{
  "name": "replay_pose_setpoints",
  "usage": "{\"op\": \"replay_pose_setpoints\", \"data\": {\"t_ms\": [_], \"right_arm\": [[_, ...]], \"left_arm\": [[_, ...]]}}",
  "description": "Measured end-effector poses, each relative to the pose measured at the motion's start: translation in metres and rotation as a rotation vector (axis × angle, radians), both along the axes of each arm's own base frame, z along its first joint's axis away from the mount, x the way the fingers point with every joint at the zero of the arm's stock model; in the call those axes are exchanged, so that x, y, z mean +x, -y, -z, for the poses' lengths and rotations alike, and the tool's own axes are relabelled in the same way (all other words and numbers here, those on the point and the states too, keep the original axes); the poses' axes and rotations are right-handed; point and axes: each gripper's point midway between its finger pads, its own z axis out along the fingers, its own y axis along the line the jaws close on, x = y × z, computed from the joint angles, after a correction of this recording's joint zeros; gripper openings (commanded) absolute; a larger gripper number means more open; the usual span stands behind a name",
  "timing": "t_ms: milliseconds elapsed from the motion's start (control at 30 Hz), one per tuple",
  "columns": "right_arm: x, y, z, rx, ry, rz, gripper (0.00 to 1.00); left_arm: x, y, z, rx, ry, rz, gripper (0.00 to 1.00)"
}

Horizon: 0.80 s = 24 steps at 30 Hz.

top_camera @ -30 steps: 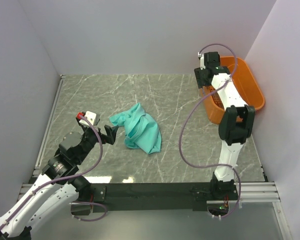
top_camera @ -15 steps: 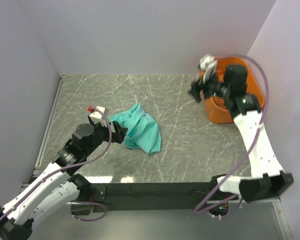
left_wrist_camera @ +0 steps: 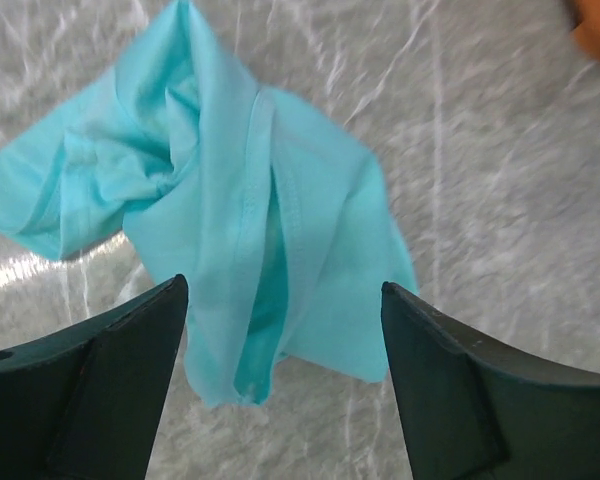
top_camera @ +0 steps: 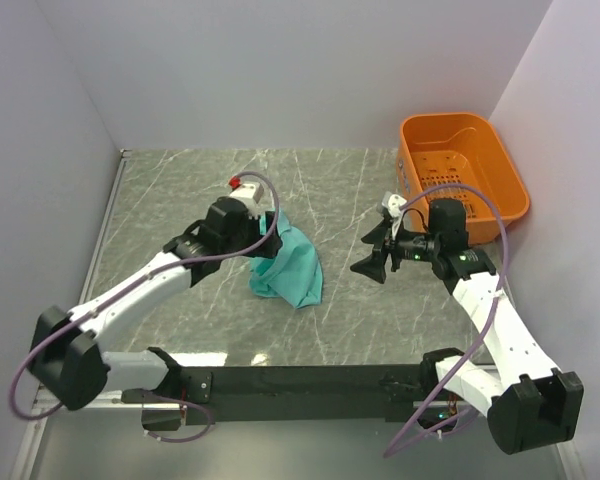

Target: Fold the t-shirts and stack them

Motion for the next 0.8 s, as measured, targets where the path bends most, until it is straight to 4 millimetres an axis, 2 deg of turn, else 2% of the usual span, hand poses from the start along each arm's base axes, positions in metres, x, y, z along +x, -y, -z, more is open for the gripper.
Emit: {"op": "replay_pose_setpoints", "data": {"t_ms": [67,167,367,600,800], "right_arm": [[-0.001,0.000,0.001,0.008,0.005,-0.003,0.89],[0.000,0.002,-0.005,0.026,0.033,-0.001,0.89],[0.001,0.002,-0.008,0.044,0.037,-0.010,0.87],[0.003,0.002,0.014,0.027,-0.064,-0.017,0.85],[0.001,0.002,0.019,0.025,-0.088,-0.023,0.82]], "left_arm": [[0.001,0.000,0.017,0.044,-0.050,0.004,0.82],[-0.010,-0.007,0.036,0.103,-0.122,0.010,0.81],[-0.030,-0.012,0.045,0.109,-0.161,0.027,0.76],[-0.048,-0.015,0.074,0.131,-0.246,0.023,0.69],[-0.045,-0.013,0.086,0.137,-0.276,0.005,0.51]]}}
